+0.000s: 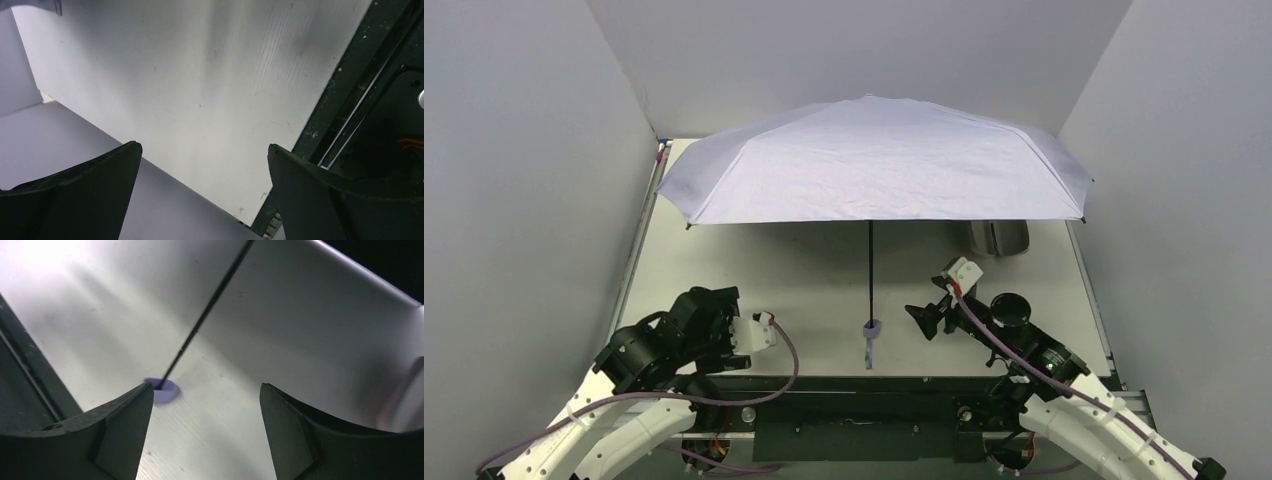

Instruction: Open the umbrella

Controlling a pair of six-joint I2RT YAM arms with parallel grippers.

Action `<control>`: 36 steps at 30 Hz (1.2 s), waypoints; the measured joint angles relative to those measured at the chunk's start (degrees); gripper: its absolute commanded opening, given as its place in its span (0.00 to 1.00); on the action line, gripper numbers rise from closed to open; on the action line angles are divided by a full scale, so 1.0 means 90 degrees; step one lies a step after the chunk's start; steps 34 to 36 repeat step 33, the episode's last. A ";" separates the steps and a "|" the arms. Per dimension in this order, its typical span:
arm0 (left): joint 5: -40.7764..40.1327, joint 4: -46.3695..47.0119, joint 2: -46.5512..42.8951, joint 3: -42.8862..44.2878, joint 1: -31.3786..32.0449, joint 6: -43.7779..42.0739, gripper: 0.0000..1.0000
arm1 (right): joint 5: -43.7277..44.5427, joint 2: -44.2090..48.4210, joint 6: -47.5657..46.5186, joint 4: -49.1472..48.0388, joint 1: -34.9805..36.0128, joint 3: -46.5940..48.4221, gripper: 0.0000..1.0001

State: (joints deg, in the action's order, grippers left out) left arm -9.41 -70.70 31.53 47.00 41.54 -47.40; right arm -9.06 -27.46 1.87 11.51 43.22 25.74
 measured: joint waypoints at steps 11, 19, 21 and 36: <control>-0.0136 0.0321 0.0274 0.0248 -0.1311 0.1972 0.97 | 0.0942 0.0741 -0.1360 0.2115 -0.0644 0.1171 0.77; 0.0206 0.1112 0.1324 0.0772 -0.2630 0.3249 0.97 | 0.1423 0.1438 -0.1957 0.3033 -0.1836 0.1547 0.78; -0.0087 0.1309 0.1608 0.0867 -0.2674 0.3502 0.97 | 0.1525 0.1491 -0.2142 0.3169 -0.2093 0.1617 0.78; -0.1678 0.2931 0.1309 0.0277 -0.2698 0.3674 0.97 | 0.1817 0.1785 -0.2839 0.3626 -0.3184 0.1642 0.79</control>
